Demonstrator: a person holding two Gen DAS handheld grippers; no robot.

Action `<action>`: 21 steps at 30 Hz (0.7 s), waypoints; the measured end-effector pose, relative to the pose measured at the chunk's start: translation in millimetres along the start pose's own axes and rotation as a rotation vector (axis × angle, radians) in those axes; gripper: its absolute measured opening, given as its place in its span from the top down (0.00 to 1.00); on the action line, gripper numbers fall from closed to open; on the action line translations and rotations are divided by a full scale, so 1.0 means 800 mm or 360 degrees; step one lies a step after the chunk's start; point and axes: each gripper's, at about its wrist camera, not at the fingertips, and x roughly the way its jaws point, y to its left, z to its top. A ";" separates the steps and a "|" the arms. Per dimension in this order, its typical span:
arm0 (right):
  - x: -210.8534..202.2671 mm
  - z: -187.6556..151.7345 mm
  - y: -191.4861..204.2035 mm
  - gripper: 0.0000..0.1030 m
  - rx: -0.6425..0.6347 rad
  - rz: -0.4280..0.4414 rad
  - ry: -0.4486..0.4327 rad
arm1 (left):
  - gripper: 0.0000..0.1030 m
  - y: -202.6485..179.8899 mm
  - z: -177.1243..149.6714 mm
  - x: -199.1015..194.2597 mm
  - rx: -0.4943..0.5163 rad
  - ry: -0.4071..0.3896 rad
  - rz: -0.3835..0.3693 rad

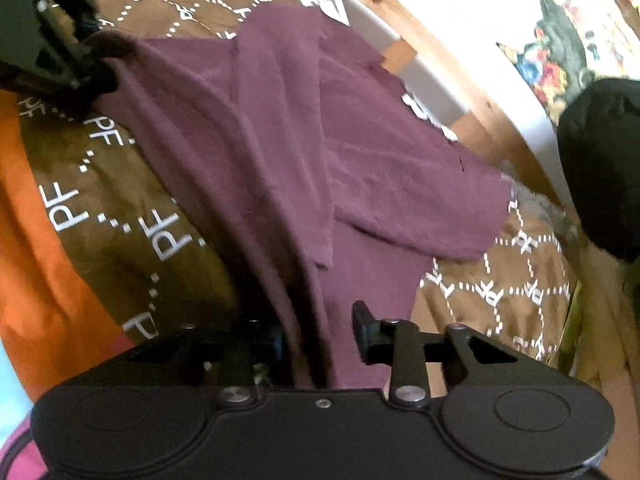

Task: Fold small clothes
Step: 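Lift the side edge and fold it toward the shirt's middle with both grippers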

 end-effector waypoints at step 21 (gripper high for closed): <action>-0.120 0.001 -0.014 0.96 -0.0217 -0.0256 -0.0303 | 0.97 0.049 -0.025 -0.151 -0.0192 -0.0559 0.0012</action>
